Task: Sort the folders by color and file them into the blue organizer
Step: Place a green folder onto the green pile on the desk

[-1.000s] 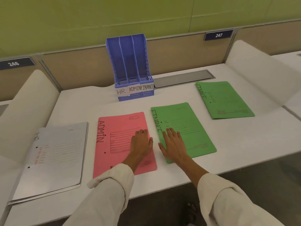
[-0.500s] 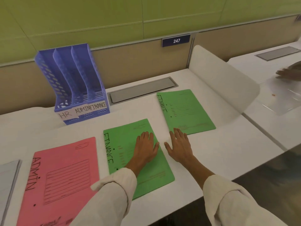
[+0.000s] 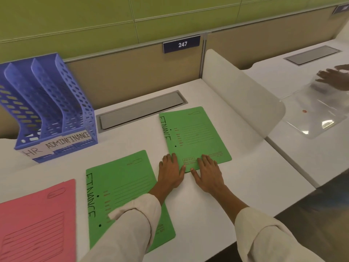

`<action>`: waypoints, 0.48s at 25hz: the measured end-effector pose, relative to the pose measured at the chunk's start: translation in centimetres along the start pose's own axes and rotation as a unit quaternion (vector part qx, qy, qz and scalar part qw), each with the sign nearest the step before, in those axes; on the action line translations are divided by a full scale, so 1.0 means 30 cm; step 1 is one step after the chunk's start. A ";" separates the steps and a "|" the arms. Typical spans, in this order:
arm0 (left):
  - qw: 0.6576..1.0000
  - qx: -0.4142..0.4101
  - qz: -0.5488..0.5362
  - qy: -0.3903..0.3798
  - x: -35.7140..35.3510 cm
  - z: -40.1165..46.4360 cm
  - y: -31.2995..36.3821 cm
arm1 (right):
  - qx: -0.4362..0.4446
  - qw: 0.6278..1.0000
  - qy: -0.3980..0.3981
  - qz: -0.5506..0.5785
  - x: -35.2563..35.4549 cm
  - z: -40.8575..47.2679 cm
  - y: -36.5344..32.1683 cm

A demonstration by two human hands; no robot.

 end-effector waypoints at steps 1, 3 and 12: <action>1.000 0.015 -0.020 -0.002 0.005 0.011 0.011 | 0.000 1.000 0.005 0.004 -0.002 0.002 0.002; 0.993 0.063 -0.099 0.003 0.029 0.039 0.029 | 0.001 1.000 0.016 0.010 -0.003 0.005 0.005; 0.737 0.240 -0.624 -0.097 0.055 0.063 -0.005 | -0.012 0.995 0.069 0.075 0.026 0.018 0.022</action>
Point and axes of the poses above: each hand's wrist, its own z-axis towards the middle knuckle, its own x-axis out of the back of the hand, y = z × x, the point moved 3 cm from there along z, towards the middle knuckle, and after that the axes turned 9 degrees about z, right-handed, at the moved point
